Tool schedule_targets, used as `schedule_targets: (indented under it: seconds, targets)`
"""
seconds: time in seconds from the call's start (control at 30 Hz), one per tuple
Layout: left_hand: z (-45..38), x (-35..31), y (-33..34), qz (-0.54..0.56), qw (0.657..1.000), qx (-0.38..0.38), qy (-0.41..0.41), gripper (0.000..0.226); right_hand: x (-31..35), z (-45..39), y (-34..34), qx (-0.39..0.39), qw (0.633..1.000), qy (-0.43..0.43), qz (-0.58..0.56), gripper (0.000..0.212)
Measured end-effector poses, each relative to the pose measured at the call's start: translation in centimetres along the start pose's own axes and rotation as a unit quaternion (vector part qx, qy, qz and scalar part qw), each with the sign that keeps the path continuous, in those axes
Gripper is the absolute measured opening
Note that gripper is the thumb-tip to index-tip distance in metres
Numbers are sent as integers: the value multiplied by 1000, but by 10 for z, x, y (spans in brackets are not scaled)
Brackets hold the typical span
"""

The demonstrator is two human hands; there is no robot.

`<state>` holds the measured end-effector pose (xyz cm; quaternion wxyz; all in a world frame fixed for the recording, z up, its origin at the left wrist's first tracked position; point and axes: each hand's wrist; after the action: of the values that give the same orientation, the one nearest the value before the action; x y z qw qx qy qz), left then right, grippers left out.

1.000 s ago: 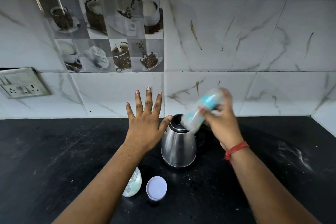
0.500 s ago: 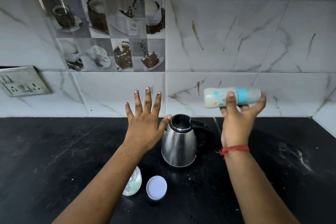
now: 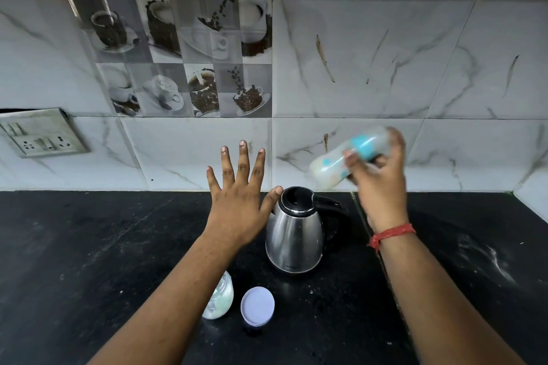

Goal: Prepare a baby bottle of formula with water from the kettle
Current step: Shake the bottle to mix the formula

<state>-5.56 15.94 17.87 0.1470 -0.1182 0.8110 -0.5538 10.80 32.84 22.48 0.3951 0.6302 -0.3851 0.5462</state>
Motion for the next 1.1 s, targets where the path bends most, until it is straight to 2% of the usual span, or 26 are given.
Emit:
schedule_targets:
  seconds: [0.07, 0.1, 0.13, 0.2, 0.23, 0.27, 0.3, 0.37, 0.4, 0.43, 0.5, 0.53, 0.57, 0.6, 0.67, 0.7, 0.77, 0.8, 0.83, 0.9, 0.93, 0.97, 1.0, 1.03, 1.07, 1.1]
  targets:
    - [0, 0, 0, -1, 1000, 1, -1, 80, 6, -4, -3, -57, 988, -27, -141, 76]
    - [0, 0, -1, 0, 1000, 1, 0, 80, 6, -5, -2, -64, 990, -47, -114, 78]
    - [0, 0, -2, 0, 1000, 1, 1, 80, 4, -5, 1, -44, 997, -52, -20, 81]
    - [-1, -1, -2, -4, 1000, 0, 3, 81, -8, -5, 2, 72, 976, -28, 204, 83]
    - [0, 0, -3, -6, 1000, 1, 2, 81, -9, -6, 0, 76, 974, -15, 213, 82]
    - [0, 0, -3, -5, 1000, 1, 1, 80, -5, -7, -4, 51, 980, -29, 192, 80]
    - [-1, 0, -3, -5, 1000, 0, 0, 80, 2, -7, -6, 3, 995, -33, 94, 77]
    - [-1, 0, -3, -7, 1000, 2, -4, 80, 7, -8, -8, -76, 993, -39, -84, 73]
    - [-1, 0, -2, -10, 1000, 4, -4, 80, 6, -6, -5, -82, 991, -39, -96, 74]
    - [-2, -1, -2, -12, 1000, 7, -2, 80, 4, -4, -2, -56, 997, -38, -33, 75]
    - [-3, -3, -3, -15, 1000, 7, 3, 80, -7, 0, 1, 54, 988, -4, 143, 77]
    - [-3, -3, -3, -14, 1000, 6, 4, 80, -8, 1, 1, 50, 988, 9, 146, 76]
    - [-3, -2, -4, -12, 1000, 4, 2, 80, -7, 0, -1, 25, 995, 2, 95, 74]
    - [-4, -1, -4, -10, 1000, 3, -1, 80, -1, 0, -3, -23, 1000, 2, -15, 71]
    - [-3, -1, -3, -10, 1000, 4, -4, 80, -5, -5, -4, -70, 986, 11, -152, 70]
    - [-2, -1, -3, -11, 1000, 5, -2, 80, -5, -5, -2, -60, 990, 16, -126, 70]
    - [-2, -2, -4, -12, 1000, 4, 2, 80, -13, -2, 1, 51, 996, 52, 52, 73]
    - [-3, -2, -4, -11, 1000, 2, 2, 80, -16, -1, 2, 76, 992, 72, 74, 73]
    - [-3, -2, -5, -9, 1000, 0, 0, 80, -15, -2, 0, 67, 994, 81, 38, 72]
    - [-3, -1, -5, -6, 1000, -3, -3, 80, -6, -3, -6, -19, 988, 59, -140, 70]
    - [-3, -1, -5, -7, 1000, -4, -3, 81, -6, -3, -7, -48, 979, 39, -193, 71]
    - [-3, -1, -4, -8, 1000, -2, -3, 81, -7, -3, -6, -60, 979, 24, -195, 73]
    - [-3, -1, -4, -9, 1000, 0, -2, 81, -10, -3, -4, -53, 988, 20, -145, 75]
    - [-4, -1, -3, -10, 1000, 1, 0, 81, -14, -1, -1, -9, 999, 29, -36, 77]
    - [-4, -2, -3, -11, 1000, 1, 0, 81, -17, 2, 2, 62, 995, 46, 69, 78]
    - [-5, -2, -4, -11, 1000, 1, 0, 81, -18, 4, 2, 95, 987, 57, 114, 77]
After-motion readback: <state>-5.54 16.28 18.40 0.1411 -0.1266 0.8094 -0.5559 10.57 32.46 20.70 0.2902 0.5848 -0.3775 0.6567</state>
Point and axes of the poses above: each hand's wrist, its own z-axis away from the middle knuckle, its own y-axis out of the palm, x = y × z, and after that the axes turned 14 degrees about y, right-handed
